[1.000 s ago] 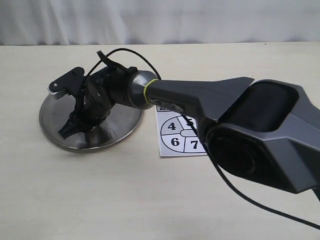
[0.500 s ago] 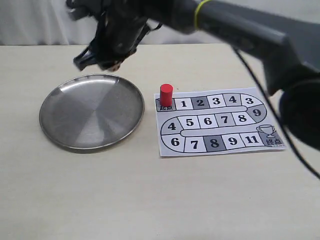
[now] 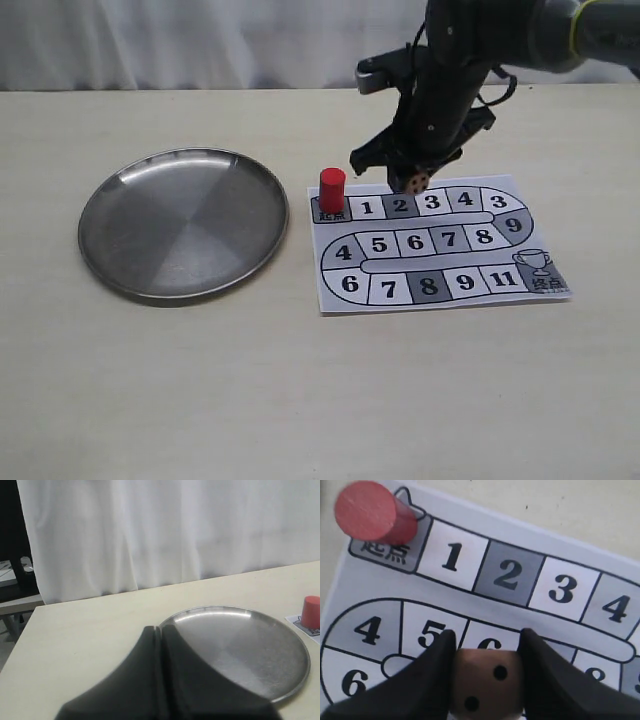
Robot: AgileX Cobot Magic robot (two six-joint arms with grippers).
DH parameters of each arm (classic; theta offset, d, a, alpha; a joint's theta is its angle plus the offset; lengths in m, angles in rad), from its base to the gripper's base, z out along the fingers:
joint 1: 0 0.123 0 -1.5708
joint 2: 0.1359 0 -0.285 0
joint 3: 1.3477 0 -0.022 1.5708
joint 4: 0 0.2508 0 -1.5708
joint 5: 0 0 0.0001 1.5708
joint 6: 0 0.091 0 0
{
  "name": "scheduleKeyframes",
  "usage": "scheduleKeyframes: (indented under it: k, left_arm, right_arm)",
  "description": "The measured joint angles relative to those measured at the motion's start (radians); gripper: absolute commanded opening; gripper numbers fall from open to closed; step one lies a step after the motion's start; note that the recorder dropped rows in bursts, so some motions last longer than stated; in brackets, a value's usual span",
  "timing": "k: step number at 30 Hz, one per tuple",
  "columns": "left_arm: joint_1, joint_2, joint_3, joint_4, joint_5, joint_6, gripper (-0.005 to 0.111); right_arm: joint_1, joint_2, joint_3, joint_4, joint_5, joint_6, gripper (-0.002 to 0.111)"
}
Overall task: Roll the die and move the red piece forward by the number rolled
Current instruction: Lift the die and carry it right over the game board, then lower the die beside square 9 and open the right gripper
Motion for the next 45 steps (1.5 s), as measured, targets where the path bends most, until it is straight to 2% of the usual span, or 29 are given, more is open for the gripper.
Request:
scheduleKeyframes:
  k: [5,8,12,17,19,21,27,38,45]
  left_arm:
    - [0.0,0.0,0.0,0.0,0.0,0.0,0.0]
    - [0.0,0.0,0.0,0.0,0.0,0.0,0.0]
    - [0.0,0.0,0.0,0.0,0.0,0.0,0.0]
    - [0.0,0.0,0.0,0.0,0.0,0.0,0.0]
    - [0.0,0.0,0.0,0.0,0.0,0.0,0.0]
    - [0.0,0.0,0.0,0.0,0.0,0.0,0.0]
    - [0.0,0.0,0.0,0.0,0.0,0.0,0.0]
    - [0.0,0.0,0.0,0.0,0.0,0.0,0.0]
    - [0.0,0.0,0.0,0.0,0.0,0.0,0.0]
  right_arm:
    - [0.0,0.059,0.028,-0.008,-0.022,0.0,0.053]
    - [0.0,0.057,0.028,-0.008,-0.054,0.0,0.07]
    - [0.0,0.043,0.023,-0.008,-0.066,0.0,0.082]
    - [0.0,0.005,-0.009,-0.008,-0.053,0.0,0.081]
    - [0.0,-0.018,-0.016,-0.008,-0.044,0.0,0.078]
    - [0.0,-0.041,-0.016,-0.014,-0.034,-0.005,0.065]
    - [-0.017,-0.106,-0.016,-0.051,0.043,-0.015,0.005]
    - [-0.199,-0.173,-0.009,-0.057,0.205,0.0,0.004]
    - [-0.354,-0.173,0.145,-0.06,0.223,0.0,0.004]
